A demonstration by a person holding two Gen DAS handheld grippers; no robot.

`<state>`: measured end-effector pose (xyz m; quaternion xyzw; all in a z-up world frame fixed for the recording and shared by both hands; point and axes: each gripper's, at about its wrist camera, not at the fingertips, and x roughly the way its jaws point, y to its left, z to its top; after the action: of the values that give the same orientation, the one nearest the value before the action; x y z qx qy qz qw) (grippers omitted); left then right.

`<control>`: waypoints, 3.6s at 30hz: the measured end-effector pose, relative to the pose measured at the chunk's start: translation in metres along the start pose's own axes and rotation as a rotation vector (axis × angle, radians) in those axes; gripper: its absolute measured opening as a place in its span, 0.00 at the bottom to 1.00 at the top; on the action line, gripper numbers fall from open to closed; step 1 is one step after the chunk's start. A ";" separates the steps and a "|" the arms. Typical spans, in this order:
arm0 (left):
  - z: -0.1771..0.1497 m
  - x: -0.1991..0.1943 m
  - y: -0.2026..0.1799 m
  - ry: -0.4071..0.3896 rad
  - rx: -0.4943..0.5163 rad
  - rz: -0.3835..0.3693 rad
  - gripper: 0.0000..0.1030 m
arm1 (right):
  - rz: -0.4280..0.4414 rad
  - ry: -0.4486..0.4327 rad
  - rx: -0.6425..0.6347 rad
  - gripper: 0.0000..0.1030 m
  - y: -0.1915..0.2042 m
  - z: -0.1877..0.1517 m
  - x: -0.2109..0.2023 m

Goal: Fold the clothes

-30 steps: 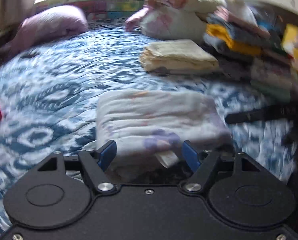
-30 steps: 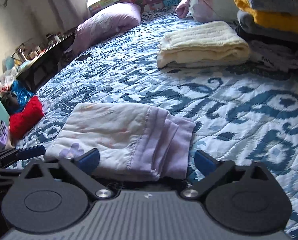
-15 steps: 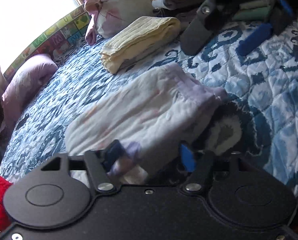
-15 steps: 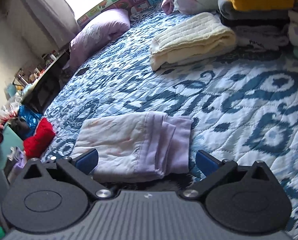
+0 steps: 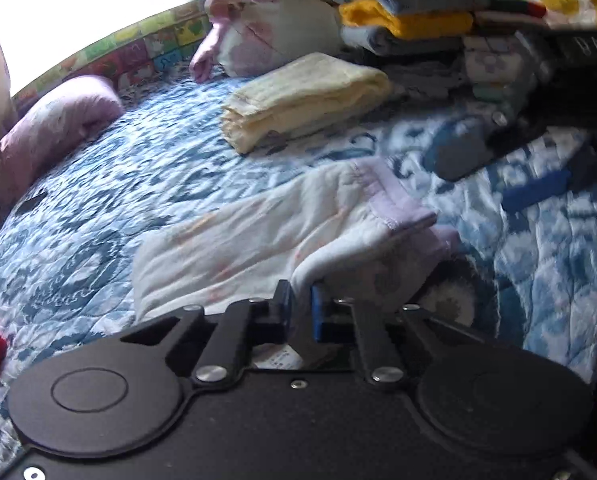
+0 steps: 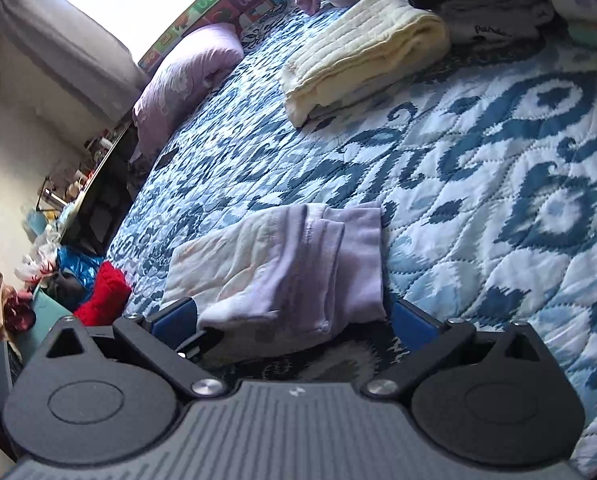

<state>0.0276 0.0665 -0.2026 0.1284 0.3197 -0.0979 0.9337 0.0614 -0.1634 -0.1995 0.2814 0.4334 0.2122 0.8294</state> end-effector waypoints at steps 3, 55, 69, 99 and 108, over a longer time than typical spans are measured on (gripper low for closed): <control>0.001 -0.012 0.011 -0.040 -0.075 -0.003 0.08 | 0.000 -0.004 0.011 1.00 -0.001 0.000 0.000; -0.022 -0.054 0.104 0.015 -0.346 0.110 0.63 | -0.054 0.065 -0.149 1.00 0.039 -0.009 0.019; -0.005 0.007 -0.022 0.073 0.107 -0.039 0.59 | -0.128 0.034 -0.106 1.00 0.012 0.007 -0.009; -0.017 -0.092 0.142 -0.248 -0.522 0.023 0.05 | -0.087 0.072 -0.091 1.00 0.031 -0.007 0.001; -0.067 -0.097 0.203 -0.249 -0.732 0.105 0.05 | -0.095 0.099 -0.125 1.00 0.043 -0.014 0.010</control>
<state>-0.0324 0.2889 -0.1576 -0.2100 0.2109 0.0559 0.9530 0.0502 -0.1211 -0.1835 0.1973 0.4726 0.2129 0.8321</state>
